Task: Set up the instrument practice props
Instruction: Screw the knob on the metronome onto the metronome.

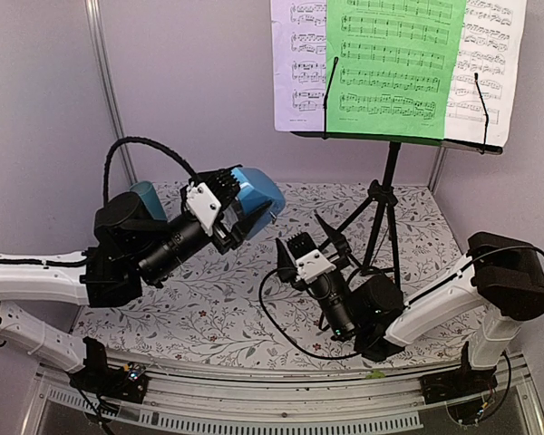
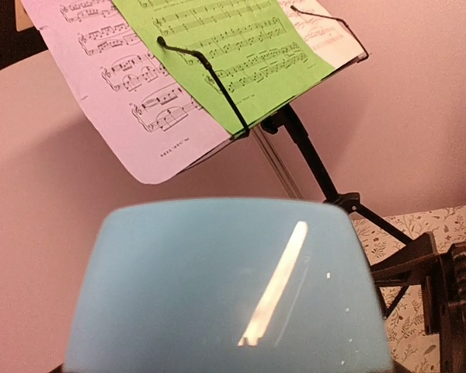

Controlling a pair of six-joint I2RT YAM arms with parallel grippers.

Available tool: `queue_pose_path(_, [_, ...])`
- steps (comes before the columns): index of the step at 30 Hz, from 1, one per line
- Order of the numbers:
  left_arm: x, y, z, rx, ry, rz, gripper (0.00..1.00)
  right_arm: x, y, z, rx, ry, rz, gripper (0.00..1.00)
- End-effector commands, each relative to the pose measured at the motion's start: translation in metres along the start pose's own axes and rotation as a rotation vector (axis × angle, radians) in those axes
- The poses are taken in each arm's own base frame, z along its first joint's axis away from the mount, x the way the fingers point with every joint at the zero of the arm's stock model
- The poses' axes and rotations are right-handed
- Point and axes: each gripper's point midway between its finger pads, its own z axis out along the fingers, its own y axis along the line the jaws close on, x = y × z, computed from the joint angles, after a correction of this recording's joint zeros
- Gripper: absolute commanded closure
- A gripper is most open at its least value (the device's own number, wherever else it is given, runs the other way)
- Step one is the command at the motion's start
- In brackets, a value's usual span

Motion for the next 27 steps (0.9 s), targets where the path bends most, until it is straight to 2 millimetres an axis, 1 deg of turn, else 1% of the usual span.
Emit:
queue_pose_path(1, [-0.056, 0.04, -0.006, -0.107, -0.11, -0.058, 1.0, -0.028, -0.021, 0.004, 0.111, -0.092, 0.056, 0.17])
queue_pose_path(4, [-0.061, 0.037, -0.004, -0.101, -0.105, -0.078, 1.0, -0.031, -0.014, 0.01, 0.109, -0.093, 0.017, 0.18])
queue_pose_path(6, [-0.064, 0.034, -0.003, -0.095, -0.096, -0.08, 1.0, -0.032, -0.013, 0.013, 0.116, -0.094, 0.012, 0.18])
queue_pose_path(11, [-0.068, 0.029, -0.002, -0.086, -0.078, -0.086, 1.0, -0.039, -0.026, 0.02, 0.168, -0.093, 0.029, 0.22])
queue_pose_path(18, [-0.071, 0.027, 0.003, -0.081, -0.035, -0.125, 1.0, -0.054, -0.035, 0.022, 0.206, -0.115, 0.021, 0.29])
queue_pose_path(20, [-0.071, 0.025, 0.005, -0.079, -0.023, -0.133, 1.0, -0.058, -0.038, 0.022, 0.213, -0.116, 0.02, 0.33])
queue_pose_path(24, [-0.071, 0.024, 0.005, -0.08, -0.018, -0.149, 1.0, -0.061, -0.044, 0.021, 0.208, -0.107, 0.018, 0.44])
queue_pose_path(27, [-0.069, 0.022, 0.006, -0.076, -0.004, -0.149, 1.0, -0.064, -0.049, 0.02, 0.208, -0.103, 0.019, 0.5])
